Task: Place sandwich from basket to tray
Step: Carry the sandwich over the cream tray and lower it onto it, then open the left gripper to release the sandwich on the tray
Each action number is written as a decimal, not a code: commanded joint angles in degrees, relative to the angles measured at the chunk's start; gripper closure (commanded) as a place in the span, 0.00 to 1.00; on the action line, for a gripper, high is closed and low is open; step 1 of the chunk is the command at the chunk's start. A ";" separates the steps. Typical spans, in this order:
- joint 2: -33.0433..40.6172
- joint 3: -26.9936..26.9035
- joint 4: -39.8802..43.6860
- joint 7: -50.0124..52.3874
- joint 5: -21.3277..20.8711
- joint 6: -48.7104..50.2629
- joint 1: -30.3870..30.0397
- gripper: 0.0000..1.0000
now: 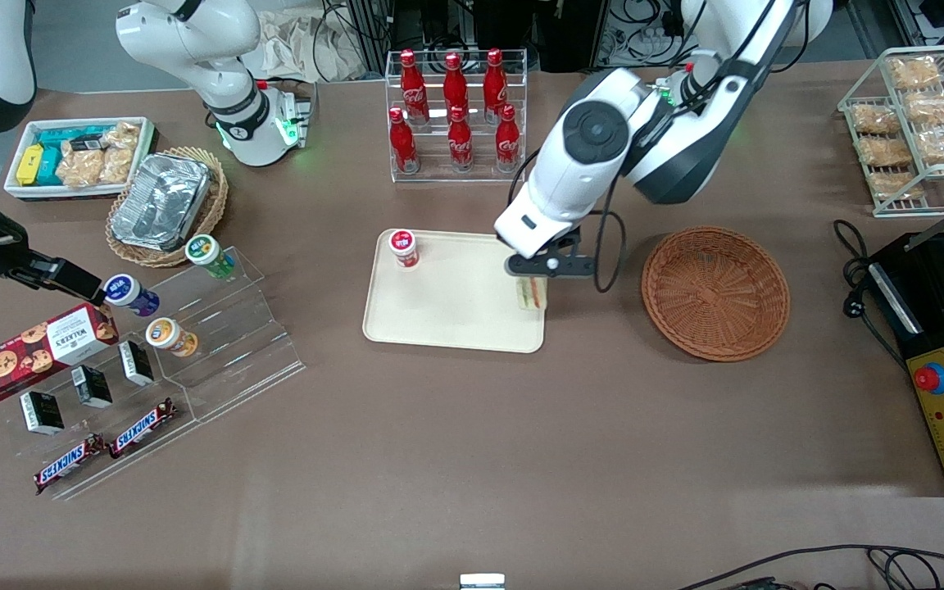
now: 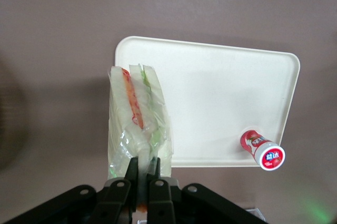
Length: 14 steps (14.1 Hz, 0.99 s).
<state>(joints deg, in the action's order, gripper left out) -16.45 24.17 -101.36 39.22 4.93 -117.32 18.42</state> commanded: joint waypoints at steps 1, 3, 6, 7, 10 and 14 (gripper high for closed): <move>-2.26 -0.18 -3.39 -0.54 0.44 -6.05 0.39 1.00; -4.19 -0.18 -5.42 -0.63 0.26 -10.28 0.83 1.00; -7.27 -0.44 -5.69 -0.98 0.00 -13.62 2.14 1.00; -8.06 -0.71 -5.69 -0.99 -0.61 -14.94 2.76 1.00; -9.30 -0.80 -6.65 -0.98 -2.03 -17.23 2.76 1.00; -9.30 -1.50 -7.18 -1.08 -3.43 -17.33 2.68 0.48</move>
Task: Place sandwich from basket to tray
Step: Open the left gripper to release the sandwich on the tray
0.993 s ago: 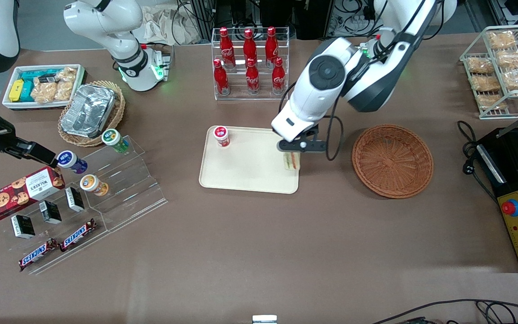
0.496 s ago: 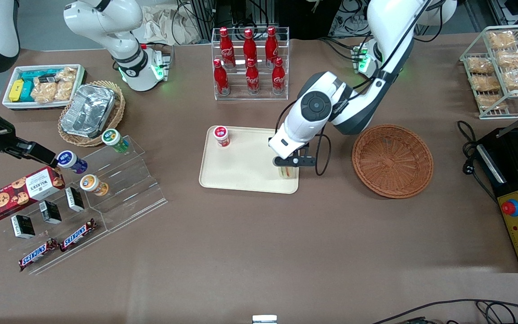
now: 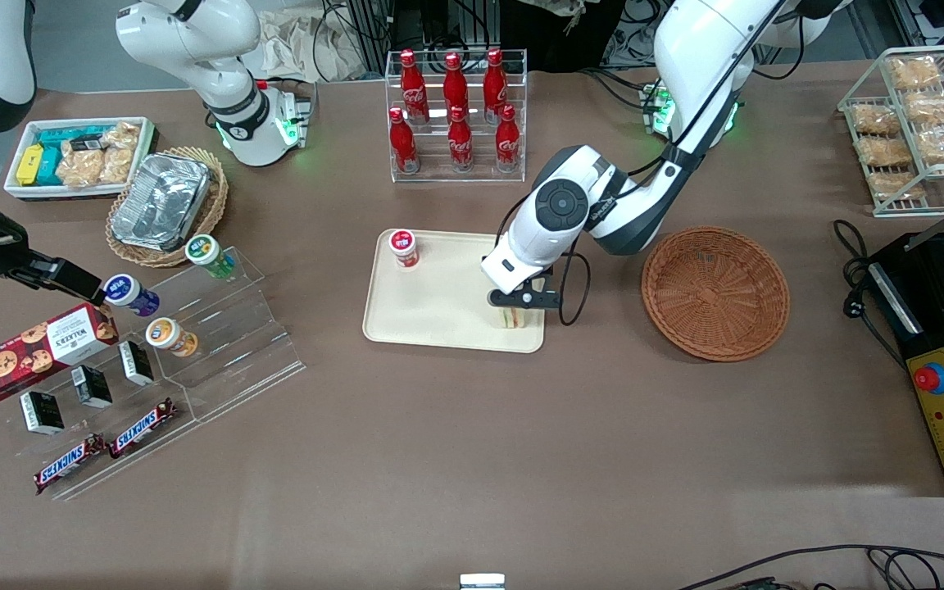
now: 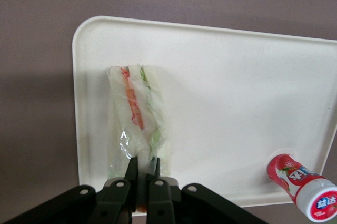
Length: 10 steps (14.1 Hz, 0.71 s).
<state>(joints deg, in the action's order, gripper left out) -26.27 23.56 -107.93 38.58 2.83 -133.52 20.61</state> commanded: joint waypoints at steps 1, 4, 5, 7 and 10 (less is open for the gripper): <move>0.96 -0.97 -1.14 -0.61 -1.43 -1.04 0.40 0.00; 2.71 -0.97 -1.32 -0.26 -1.60 0.62 -0.13 0.01; 3.68 -0.97 -1.32 -0.35 -1.60 2.55 -0.30 0.00; 8.58 -2.01 -1.15 -0.61 -1.69 10.25 -0.31 0.00; 15.53 -4.91 -0.79 -5.52 -1.60 22.31 -0.39 0.01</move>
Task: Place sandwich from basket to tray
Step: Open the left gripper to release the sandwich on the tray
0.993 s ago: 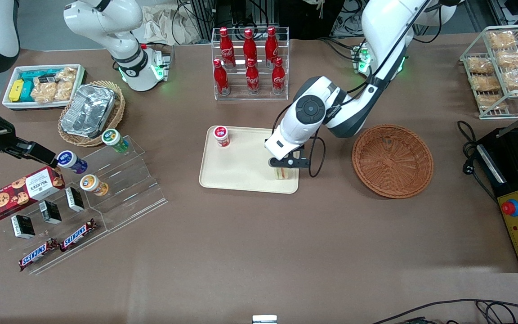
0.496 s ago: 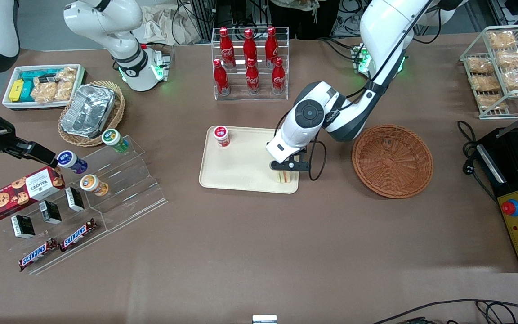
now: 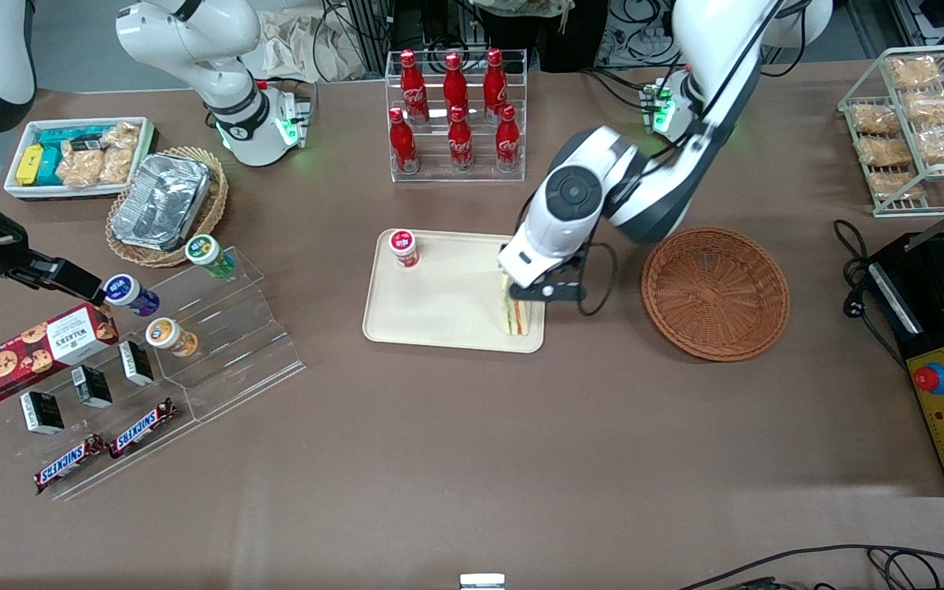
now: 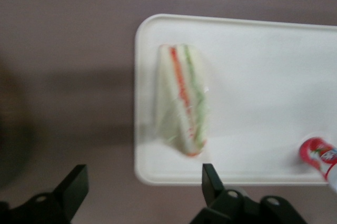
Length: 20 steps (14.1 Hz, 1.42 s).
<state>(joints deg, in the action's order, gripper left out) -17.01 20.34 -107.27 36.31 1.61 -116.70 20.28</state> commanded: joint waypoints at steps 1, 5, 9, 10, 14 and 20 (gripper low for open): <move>8.37 -3.53 -1.37 -5.61 -0.38 8.13 0.03 0.01; 15.24 -11.09 0.91 -16.34 0.85 15.69 -0.06 0.01; 19.37 -20.58 3.81 -24.95 1.29 21.85 0.03 0.01; 19.82 -22.78 4.51 -25.67 1.47 22.56 0.03 0.01; 19.91 -32.62 6.02 -23.23 7.33 22.83 0.03 0.00; 19.30 -38.44 9.18 -27.14 8.42 26.35 0.20 0.00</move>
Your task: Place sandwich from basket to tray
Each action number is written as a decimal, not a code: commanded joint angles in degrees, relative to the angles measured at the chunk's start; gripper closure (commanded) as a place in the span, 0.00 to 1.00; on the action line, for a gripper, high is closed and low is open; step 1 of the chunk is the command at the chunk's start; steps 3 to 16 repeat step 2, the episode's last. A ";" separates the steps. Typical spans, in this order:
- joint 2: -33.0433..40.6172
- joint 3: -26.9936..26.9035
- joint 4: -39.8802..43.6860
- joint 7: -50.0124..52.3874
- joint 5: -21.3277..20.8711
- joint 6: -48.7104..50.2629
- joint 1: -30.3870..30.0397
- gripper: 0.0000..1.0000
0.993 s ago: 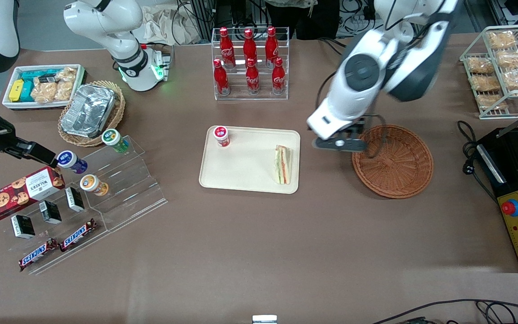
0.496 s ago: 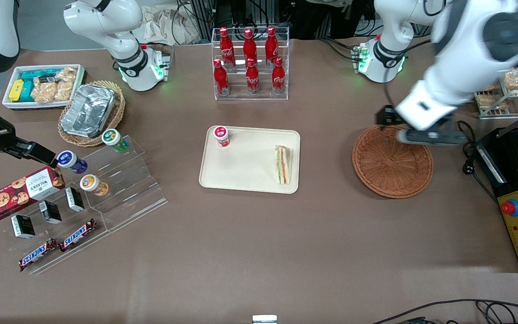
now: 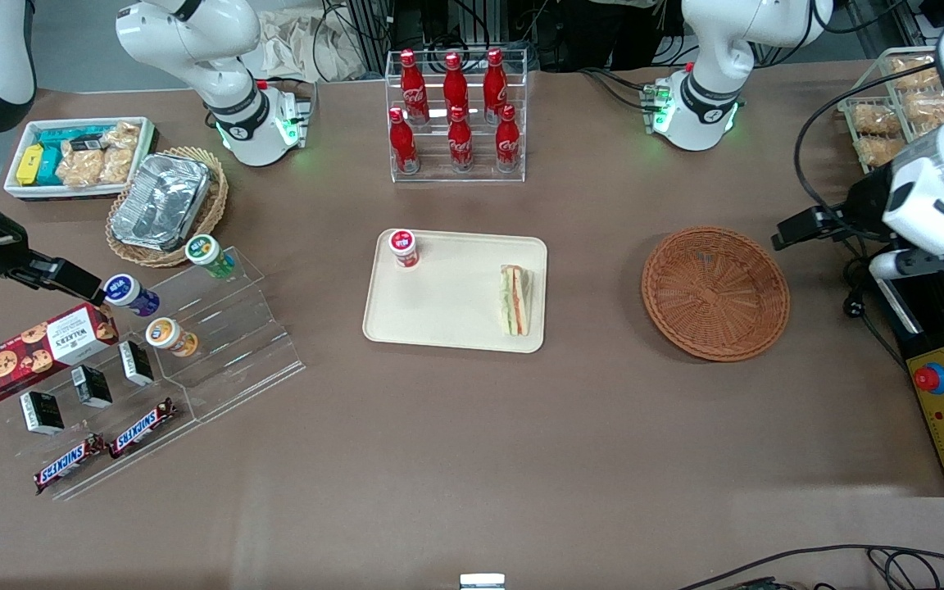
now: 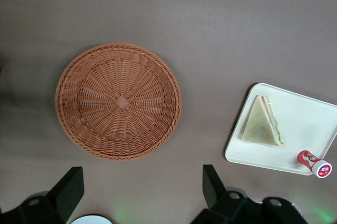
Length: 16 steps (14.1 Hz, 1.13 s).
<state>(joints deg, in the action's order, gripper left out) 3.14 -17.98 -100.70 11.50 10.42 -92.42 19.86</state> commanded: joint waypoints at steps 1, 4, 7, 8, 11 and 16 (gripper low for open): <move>-0.68 -0.12 2.62 -3.93 -1.10 2.07 0.62 0.00; -0.51 -0.03 2.62 -5.25 -1.72 2.07 0.62 0.00; -0.51 -0.03 2.62 -5.25 -1.72 2.07 0.62 0.00; -0.51 -0.03 2.62 -5.25 -1.72 2.07 0.62 0.00; -0.51 -0.03 2.62 -5.25 -1.72 2.07 0.62 0.00; -0.51 -0.03 2.62 -5.25 -1.72 2.07 0.62 0.00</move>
